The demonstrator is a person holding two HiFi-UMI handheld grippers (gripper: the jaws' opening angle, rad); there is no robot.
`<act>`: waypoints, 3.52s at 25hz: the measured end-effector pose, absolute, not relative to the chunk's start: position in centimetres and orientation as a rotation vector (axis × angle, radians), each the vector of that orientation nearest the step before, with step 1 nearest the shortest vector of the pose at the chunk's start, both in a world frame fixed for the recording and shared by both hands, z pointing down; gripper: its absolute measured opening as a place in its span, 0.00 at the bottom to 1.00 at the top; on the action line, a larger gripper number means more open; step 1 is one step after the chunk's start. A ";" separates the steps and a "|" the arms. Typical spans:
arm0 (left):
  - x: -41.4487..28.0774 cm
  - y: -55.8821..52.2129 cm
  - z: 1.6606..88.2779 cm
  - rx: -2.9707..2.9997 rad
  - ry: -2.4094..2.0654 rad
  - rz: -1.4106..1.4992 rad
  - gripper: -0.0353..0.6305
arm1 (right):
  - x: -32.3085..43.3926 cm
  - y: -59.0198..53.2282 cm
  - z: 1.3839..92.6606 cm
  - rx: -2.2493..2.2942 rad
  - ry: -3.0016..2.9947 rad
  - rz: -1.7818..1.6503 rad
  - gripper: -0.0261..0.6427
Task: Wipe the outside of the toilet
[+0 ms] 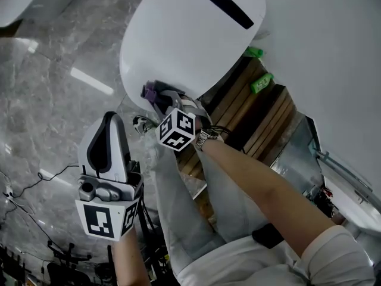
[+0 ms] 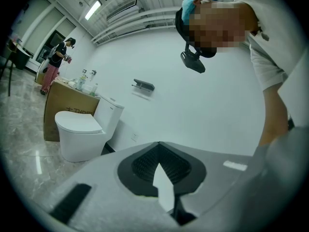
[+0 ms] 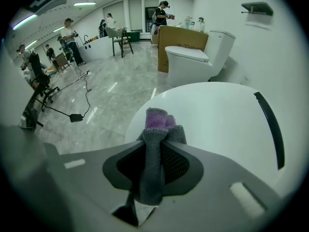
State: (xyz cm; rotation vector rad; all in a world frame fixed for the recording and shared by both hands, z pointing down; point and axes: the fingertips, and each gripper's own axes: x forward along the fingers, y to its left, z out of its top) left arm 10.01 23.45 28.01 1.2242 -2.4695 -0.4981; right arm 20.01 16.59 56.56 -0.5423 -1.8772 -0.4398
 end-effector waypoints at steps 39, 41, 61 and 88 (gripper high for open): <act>8.5 -9.8 26.7 1.413 -2.344 -0.471 0.06 | 6.5 -36.0 46.4 -0.100 -2.213 -0.454 0.17; 8.9 -9.8 27.0 1.415 -2.333 -0.465 0.06 | 6.8 -37.2 47.5 -0.079 -2.173 -0.466 0.17; 10.8 6.3 27.2 1.387 -2.341 -0.404 0.06 | 17.7 -21.8 51.9 0.053 -2.036 -0.366 0.17; 12.8 19.8 27.8 1.317 -2.389 -0.451 0.06 | 23.4 14.3 56.7 -0.426 -1.940 -0.259 0.17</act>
